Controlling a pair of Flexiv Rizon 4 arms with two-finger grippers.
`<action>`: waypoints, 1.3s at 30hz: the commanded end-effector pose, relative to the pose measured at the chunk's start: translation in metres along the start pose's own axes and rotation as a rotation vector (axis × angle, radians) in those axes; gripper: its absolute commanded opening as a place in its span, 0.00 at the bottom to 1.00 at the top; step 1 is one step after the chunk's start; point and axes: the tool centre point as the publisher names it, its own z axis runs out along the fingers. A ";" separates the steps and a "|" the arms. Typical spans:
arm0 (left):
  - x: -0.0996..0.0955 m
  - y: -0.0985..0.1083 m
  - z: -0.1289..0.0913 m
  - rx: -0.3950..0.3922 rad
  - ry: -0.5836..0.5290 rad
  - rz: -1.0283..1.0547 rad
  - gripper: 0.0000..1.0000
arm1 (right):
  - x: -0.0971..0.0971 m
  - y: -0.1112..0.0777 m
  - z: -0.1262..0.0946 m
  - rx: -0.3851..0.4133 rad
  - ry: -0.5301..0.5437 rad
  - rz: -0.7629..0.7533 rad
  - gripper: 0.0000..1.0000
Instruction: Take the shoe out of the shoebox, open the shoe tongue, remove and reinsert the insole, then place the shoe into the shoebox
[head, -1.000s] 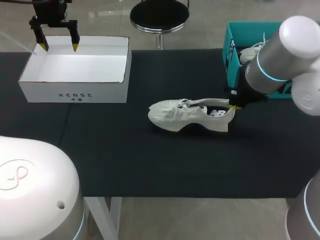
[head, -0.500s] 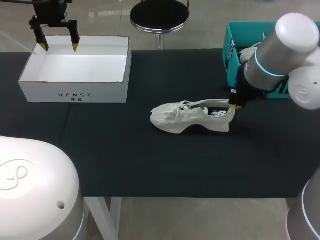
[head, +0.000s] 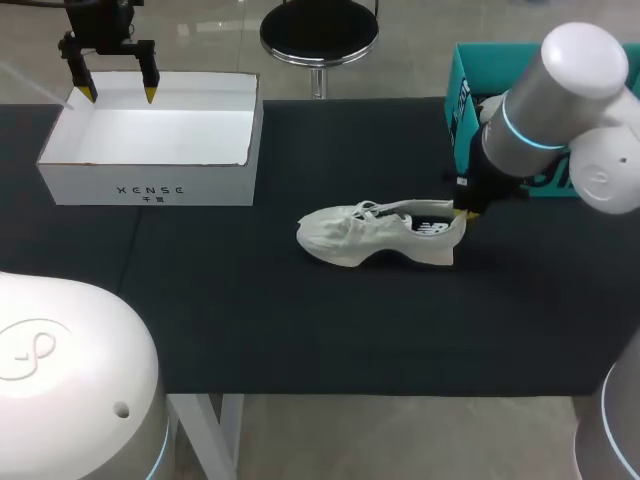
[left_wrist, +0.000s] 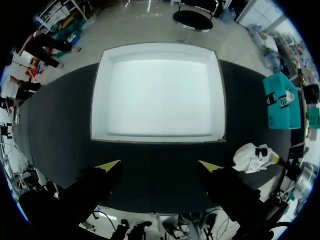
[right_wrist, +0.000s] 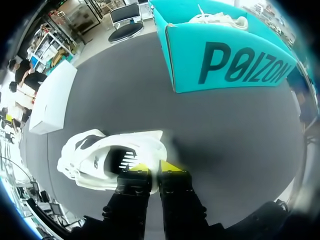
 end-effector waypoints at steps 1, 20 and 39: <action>0.000 0.000 0.000 0.000 0.000 0.000 1.00 | 0.000 -0.007 -0.007 -0.011 0.003 0.004 0.00; 0.000 0.000 0.000 0.000 0.000 0.000 1.00 | 0.013 -0.029 -0.007 0.029 0.006 0.000 0.00; 0.000 0.000 0.000 0.000 0.000 0.000 1.00 | 0.006 -0.046 0.003 0.058 0.014 0.021 0.00</action>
